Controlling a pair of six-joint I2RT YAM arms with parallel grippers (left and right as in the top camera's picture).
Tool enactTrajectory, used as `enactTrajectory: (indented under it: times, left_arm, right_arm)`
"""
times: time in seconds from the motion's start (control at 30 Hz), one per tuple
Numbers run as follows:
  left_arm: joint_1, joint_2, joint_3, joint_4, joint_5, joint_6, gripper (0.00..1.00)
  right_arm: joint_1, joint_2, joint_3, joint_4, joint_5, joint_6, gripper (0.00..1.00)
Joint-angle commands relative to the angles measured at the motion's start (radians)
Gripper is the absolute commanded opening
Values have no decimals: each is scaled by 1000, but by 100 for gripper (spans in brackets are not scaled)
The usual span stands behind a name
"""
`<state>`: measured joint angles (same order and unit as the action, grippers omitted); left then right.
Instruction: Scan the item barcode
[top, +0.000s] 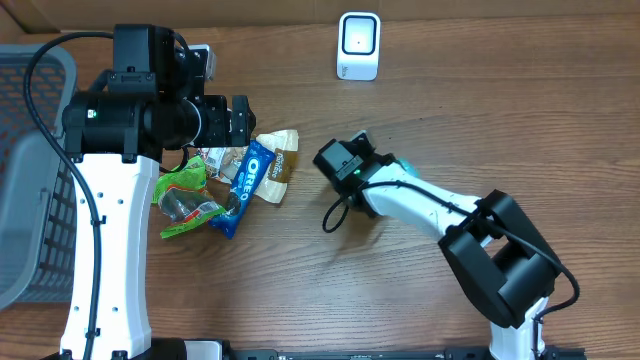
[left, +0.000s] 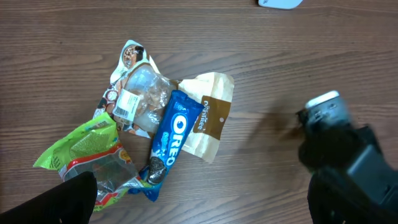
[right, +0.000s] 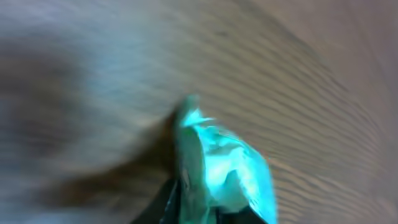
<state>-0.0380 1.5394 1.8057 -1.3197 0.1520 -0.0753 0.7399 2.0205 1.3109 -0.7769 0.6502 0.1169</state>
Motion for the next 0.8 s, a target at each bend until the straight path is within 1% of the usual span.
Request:
enactTrajectory:
  times: [0.0, 0.03, 0.13, 0.17, 0.23, 0.3, 0.4, 0.5, 0.53, 0.6, 0.63, 0.67, 0.73, 0.77]
  left_arm:
    - [0, 4, -4, 0, -5, -11, 100]
    - [0, 4, -4, 0, -5, -11, 100]
    - [0, 4, -4, 0, -5, -11, 100]
    - [0, 4, -4, 0, -5, -11, 100]
    - [0, 4, -4, 0, -5, -11, 100]
    - [0, 4, -4, 0, -5, -11, 100]
    - [0, 4, -4, 0, -5, -11, 100]
    - [0, 4, -4, 0, -5, -11, 100]
    - [0, 4, -4, 0, -5, -11, 100]
    - [0, 4, -4, 0, -5, -11, 100]
    - [0, 4, -4, 0, -5, -11, 100]
    - [0, 4, -4, 0, -5, -11, 100]
    - [0, 4, -4, 0, -5, -11, 100]
    - [0, 4, -4, 0, -5, -11, 99]
  right_arm:
    - [37, 5, 2, -25, -216, 13, 41]
    - [43, 5, 2, -31, -239, 13, 49]
    - [60, 4, 5, -55, -301, 15, 62]
    - [64, 3, 12, -68, -315, 32, 68]
    - [65, -7, 50, -120, -317, 135, 74]
    - [58, -30, 112, -167, -366, 177, 75]
    - [18, -84, 222, -206, -492, 176, 78]
    - [-60, -139, 309, -241, -615, 184, 81]
    - [-101, -158, 327, -254, -653, 214, 82]
    - [-179, -179, 332, -271, -726, 262, 81]
    - [-218, -181, 332, -279, -767, 277, 79]
    - [-262, -181, 332, -290, -813, 281, 70]
    - [-329, -174, 318, -293, -855, 280, 61]
    - [-353, -172, 303, -288, -854, 280, 51]
